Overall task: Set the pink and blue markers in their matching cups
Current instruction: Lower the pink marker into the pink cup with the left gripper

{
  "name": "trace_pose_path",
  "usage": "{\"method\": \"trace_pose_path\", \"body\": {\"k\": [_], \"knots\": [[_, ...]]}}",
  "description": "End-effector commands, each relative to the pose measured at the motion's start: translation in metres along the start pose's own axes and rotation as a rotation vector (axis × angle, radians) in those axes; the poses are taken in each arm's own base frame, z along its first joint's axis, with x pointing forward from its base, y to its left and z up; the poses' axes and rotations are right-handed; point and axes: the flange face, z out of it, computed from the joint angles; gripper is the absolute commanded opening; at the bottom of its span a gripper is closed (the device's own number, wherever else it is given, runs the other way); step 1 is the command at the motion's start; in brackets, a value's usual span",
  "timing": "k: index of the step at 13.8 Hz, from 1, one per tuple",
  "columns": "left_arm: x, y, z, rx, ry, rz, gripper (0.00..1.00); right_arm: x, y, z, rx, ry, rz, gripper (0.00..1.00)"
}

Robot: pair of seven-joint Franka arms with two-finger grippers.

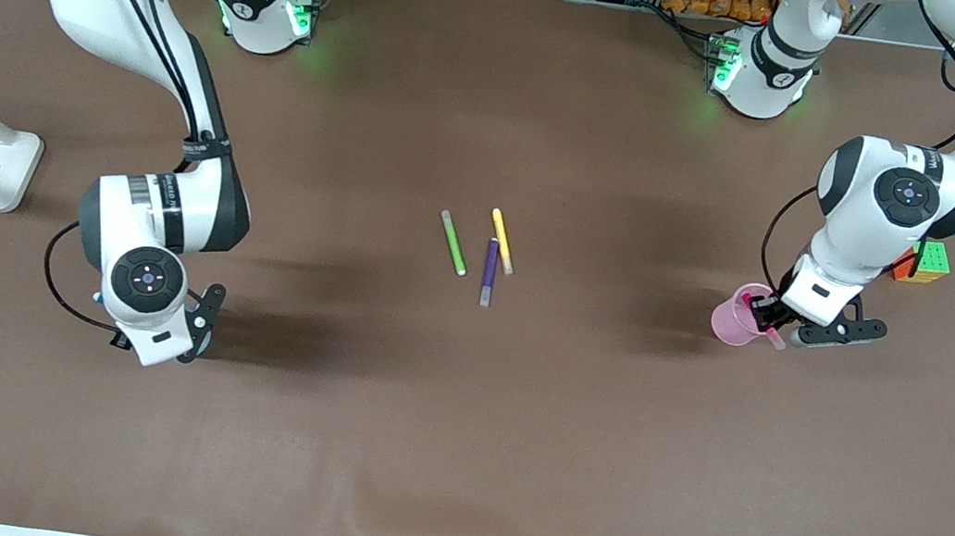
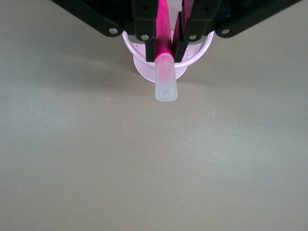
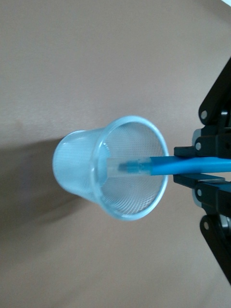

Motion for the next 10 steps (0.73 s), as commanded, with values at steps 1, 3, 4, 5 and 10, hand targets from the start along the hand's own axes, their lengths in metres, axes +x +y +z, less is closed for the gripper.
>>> {"method": "trace_pose_path", "body": {"k": [1, 3, 4, 5, 10], "knots": [[0.005, 0.000, -0.008, -0.002, 0.032, 0.016, 1.00, -0.020, 0.000, -0.007, -0.010, -0.042, -0.003, 0.00], [0.018, 0.004, -0.026, 0.013, 0.021, 0.012, 1.00, -0.029, 0.000, -0.013, -0.010, -0.071, 0.000, 0.00], [0.030, 0.009, -0.041, 0.035, -0.009, 0.013, 1.00, -0.030, -0.001, -0.016, -0.013, -0.095, 0.000, 0.00], [0.040, 0.018, -0.059, 0.055, -0.041, 0.020, 1.00, -0.027, -0.004, -0.019, -0.012, -0.107, -0.001, 0.00], [0.093, 0.037, -0.158, 0.087, -0.063, 0.002, 1.00, 0.003, -0.016, -0.026, -0.056, -0.196, 0.051, 0.00]]}}
